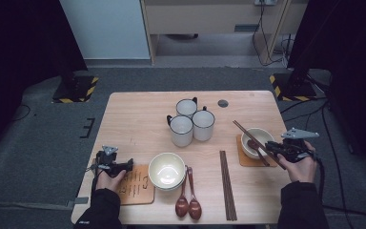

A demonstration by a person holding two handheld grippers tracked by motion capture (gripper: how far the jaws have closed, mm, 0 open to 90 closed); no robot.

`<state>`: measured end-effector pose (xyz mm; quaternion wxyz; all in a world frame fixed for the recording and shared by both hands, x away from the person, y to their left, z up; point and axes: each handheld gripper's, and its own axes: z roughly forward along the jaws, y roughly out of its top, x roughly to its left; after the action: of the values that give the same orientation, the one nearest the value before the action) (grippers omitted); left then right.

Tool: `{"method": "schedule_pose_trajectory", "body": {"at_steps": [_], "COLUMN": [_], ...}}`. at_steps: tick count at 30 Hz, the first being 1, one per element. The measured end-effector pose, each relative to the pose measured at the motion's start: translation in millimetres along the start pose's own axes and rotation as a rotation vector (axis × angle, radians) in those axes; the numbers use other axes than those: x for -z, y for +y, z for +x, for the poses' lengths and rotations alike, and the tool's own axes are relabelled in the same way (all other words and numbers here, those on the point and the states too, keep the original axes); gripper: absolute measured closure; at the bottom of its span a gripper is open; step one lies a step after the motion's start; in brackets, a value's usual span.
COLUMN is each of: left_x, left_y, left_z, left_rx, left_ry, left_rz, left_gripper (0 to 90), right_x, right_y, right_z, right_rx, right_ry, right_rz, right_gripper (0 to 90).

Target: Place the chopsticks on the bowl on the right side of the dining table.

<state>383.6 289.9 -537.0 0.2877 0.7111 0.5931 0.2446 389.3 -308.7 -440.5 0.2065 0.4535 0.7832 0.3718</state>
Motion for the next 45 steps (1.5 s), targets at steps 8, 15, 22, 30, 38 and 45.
{"method": "schedule_pose_trajectory", "body": {"at_steps": [8,15,22,30,38,45], "left_x": [0.0,0.0,0.0,0.0,0.0,0.0], "left_y": [0.0,0.0,0.0,0.0,0.0,0.0], "left_z": [0.0,0.0,0.0,0.0,0.0,0.0], "left_rx": [0.000,0.000,0.000,0.000,0.000,0.000], "left_ry": [0.000,0.000,0.000,0.000,0.000,0.000], "left_rz": [0.000,0.000,0.000,0.000,0.000,0.000], "left_gripper": [0.0,0.0,0.0,0.0,0.0,0.0], "right_x": [11.4,16.5,19.7,23.0,21.9,18.1], "right_y": [-8.2,-14.7,-22.8,-32.3,-39.2,-43.0], "right_z": [2.4,9.3,14.2,18.3,17.6,13.8], "right_rx": [-0.025,-0.030,-0.036,-0.049,-0.067,-0.073], "right_ry": [-0.015,-0.015,-0.020,-0.025,-0.040,-0.062], "right_rz": [-0.007,0.003,0.021,0.036,0.066,0.086], "right_gripper": [81.4,82.0,82.2,82.9,82.8,82.0]}}
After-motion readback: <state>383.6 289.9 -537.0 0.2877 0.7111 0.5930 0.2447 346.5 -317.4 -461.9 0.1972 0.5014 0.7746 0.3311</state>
